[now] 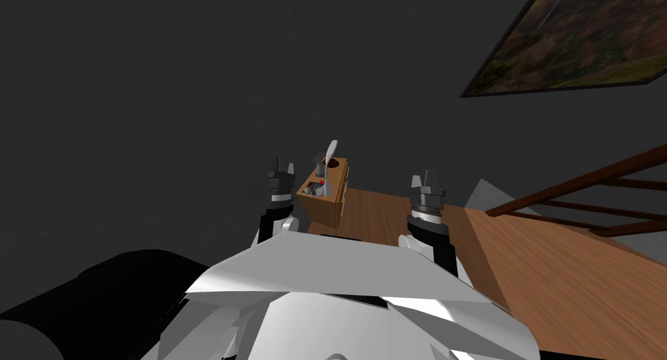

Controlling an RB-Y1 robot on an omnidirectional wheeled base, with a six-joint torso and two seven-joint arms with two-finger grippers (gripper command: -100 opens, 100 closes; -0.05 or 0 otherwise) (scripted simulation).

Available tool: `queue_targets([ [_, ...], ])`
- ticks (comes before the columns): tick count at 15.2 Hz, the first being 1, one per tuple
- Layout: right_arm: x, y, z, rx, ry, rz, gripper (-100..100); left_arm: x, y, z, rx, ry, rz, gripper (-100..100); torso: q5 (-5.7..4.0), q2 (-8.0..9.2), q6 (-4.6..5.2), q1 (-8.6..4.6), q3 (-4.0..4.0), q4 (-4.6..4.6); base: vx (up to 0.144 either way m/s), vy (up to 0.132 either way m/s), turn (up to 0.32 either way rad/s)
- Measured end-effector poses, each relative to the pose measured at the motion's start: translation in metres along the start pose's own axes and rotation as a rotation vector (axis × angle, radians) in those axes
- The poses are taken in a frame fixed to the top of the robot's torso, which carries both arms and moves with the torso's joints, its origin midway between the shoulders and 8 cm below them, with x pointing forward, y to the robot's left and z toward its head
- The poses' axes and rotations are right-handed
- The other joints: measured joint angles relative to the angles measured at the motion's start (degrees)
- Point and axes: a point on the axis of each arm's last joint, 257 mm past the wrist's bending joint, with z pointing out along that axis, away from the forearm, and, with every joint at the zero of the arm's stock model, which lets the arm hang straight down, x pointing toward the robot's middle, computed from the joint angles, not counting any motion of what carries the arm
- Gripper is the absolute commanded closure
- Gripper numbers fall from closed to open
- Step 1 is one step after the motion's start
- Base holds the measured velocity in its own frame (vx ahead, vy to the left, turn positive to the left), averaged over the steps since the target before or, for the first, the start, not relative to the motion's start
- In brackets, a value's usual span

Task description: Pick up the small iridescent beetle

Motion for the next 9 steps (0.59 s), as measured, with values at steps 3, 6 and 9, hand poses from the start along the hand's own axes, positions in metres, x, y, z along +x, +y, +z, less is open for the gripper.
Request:
queue_targets([
  [3,0.0,0.0,0.0,0.0,0.0,0.0,0,0.006,0.01,0.0,-0.028,0.043,0.018,-100,0.0,-0.02,0.01,0.02,-0.01,0.0,0.004,-0.001,-0.029],
  [6,0.0,0.0,0.0,0.0,0.0,0.0,0,0.012,0.027,-0.004,-0.078,0.089,0.04,-100,0.0,-0.03,0.0,0.02,-0.02,-0.01,0.007,-0.002,-0.029],
  [9,0.0,0.0,0.0,0.0,0.0,0.0,0,0.019,0.054,-0.009,-0.157,0.145,0.071,-100,0.01,-0.06,0.02,0.01,-0.04,-0.02,0.01,-0.005,-0.057],
])
